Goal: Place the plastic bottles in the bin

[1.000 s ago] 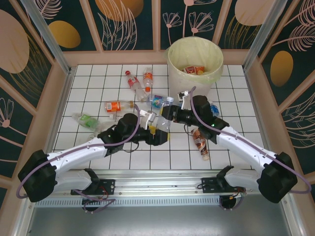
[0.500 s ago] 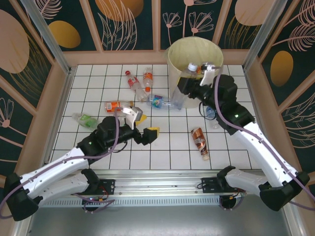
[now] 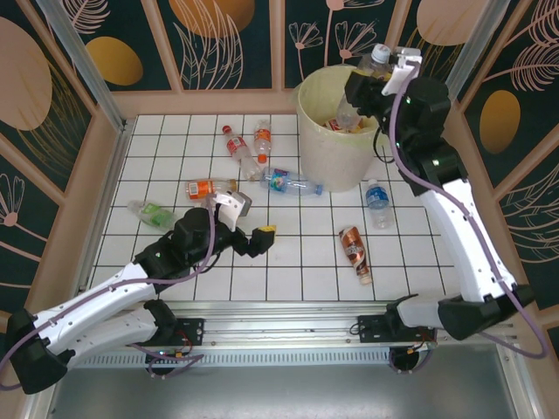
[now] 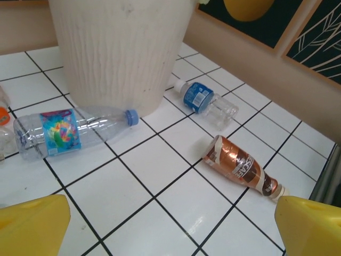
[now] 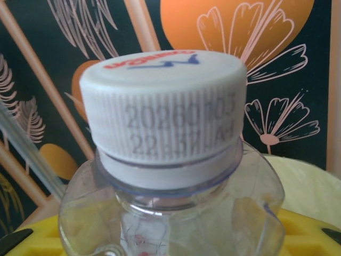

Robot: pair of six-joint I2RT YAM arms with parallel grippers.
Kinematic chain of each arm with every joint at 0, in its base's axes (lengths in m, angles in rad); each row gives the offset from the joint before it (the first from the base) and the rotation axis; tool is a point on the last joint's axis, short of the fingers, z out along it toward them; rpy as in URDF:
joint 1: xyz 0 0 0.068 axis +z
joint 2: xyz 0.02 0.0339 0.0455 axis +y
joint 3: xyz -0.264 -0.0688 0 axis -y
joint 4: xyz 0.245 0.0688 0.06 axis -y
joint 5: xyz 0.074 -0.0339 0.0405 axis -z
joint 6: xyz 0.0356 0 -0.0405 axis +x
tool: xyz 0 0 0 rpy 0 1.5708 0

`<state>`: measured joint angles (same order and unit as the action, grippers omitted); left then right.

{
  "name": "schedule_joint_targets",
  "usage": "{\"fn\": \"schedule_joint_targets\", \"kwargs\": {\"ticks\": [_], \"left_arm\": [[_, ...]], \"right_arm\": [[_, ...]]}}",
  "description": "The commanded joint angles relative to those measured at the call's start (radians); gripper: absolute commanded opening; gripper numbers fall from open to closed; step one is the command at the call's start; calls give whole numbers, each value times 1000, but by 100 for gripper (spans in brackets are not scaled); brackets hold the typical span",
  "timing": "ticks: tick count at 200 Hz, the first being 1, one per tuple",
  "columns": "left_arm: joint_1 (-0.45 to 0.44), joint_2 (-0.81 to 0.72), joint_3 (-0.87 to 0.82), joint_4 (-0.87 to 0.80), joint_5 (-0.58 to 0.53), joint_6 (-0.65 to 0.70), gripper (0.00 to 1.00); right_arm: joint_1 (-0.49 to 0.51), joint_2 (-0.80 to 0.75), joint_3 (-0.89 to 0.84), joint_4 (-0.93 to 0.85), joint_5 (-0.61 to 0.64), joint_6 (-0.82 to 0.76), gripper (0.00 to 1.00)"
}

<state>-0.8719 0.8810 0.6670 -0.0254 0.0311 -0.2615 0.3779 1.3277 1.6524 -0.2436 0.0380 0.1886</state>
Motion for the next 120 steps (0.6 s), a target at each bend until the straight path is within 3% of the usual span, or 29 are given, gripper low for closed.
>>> {"fn": "schedule_joint_targets", "kwargs": {"ticks": [1,120], "left_arm": [[-7,1,35,-27,-22,36,99],[-6,-7,16,-25,-37,37,99]], "right_arm": [[-23,55,66,13,25,-31,52],[-104,443,330,2,59,-32,51]]}}
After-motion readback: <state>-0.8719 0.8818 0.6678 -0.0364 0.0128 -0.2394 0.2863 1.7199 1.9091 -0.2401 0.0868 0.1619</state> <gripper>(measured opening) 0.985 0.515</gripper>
